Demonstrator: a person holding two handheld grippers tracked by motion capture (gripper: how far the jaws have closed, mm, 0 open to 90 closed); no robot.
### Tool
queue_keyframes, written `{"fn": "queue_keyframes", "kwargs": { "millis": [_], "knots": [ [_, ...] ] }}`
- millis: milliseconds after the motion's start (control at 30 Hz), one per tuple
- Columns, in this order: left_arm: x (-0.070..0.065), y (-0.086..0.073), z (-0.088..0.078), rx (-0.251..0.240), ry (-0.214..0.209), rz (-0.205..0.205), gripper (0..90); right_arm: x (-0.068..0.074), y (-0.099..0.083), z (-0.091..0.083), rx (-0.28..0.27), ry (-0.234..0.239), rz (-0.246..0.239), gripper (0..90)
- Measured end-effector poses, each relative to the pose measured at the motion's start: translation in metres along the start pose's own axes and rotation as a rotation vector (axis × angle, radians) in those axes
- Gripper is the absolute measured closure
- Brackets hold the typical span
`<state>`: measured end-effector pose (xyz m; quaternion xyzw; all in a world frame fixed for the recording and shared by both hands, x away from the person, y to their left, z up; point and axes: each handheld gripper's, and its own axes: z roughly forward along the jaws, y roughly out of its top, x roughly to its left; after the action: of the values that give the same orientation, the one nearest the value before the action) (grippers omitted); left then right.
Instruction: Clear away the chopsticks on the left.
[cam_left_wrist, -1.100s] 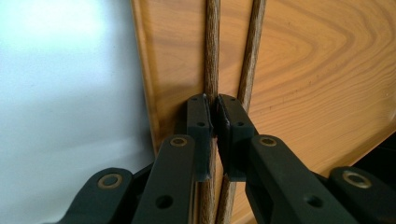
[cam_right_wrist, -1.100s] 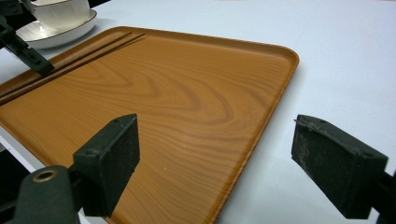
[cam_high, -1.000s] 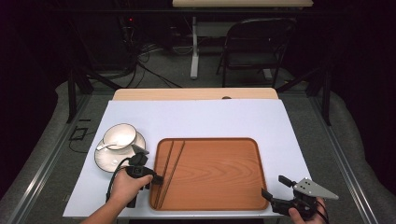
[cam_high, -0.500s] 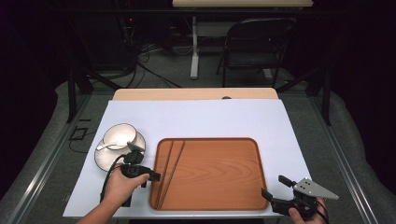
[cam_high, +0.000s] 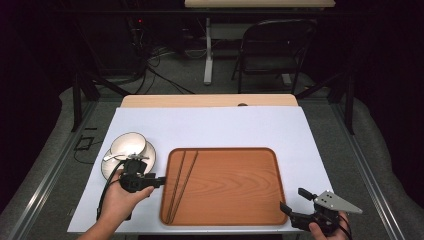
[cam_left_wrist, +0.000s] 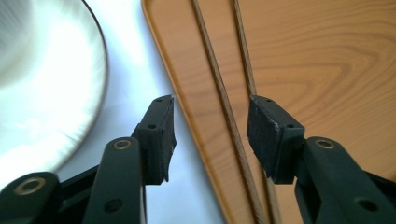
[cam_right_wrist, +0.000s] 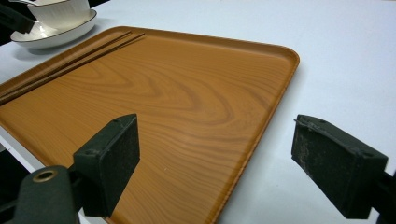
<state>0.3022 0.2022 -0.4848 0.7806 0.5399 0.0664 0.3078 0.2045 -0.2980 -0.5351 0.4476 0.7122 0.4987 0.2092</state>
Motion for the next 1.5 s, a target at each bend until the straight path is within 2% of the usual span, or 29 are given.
{"fn": "queue_keyframes", "kwargs": {
  "millis": [167,267,367,467,733,967,1067,1300,1500],
  "knots": [
    [0.001,-0.006,-0.008,-0.059,0.100,0.156,50.1,0.000,0.000,0.000,0.000,0.000,0.000,14.8],
    [0.001,-0.011,-0.012,-0.091,0.134,0.220,49.0,0.000,0.000,0.000,0.001,-0.001,0.000,14.8],
    [0.000,-0.016,-0.015,-0.129,0.137,0.261,43.8,0.000,0.000,0.000,0.001,-0.001,-0.001,14.8],
    [0.000,-0.020,-0.018,-0.166,0.137,0.280,39.9,0.000,0.000,0.000,0.001,-0.001,-0.001,14.8],
    [0.005,-0.036,-0.024,-0.215,0.090,0.293,39.7,0.000,0.000,0.000,0.000,-0.004,-0.002,14.8],
    [0.012,-0.053,-0.025,-0.259,0.110,0.278,39.7,0.001,0.000,0.001,0.003,-0.001,0.002,14.8],
    [0.017,-0.060,-0.024,-0.294,0.097,0.237,39.7,0.001,0.000,0.001,0.003,-0.001,0.004,14.8],
    [0.030,-0.073,-0.024,-0.356,0.097,0.157,39.7,0.001,0.000,0.001,0.003,-0.002,0.003,14.8],
    [0.035,-0.080,-0.023,-0.378,0.095,0.134,37.0,0.001,0.000,0.001,0.003,-0.003,0.003,14.8]
  ]
}}
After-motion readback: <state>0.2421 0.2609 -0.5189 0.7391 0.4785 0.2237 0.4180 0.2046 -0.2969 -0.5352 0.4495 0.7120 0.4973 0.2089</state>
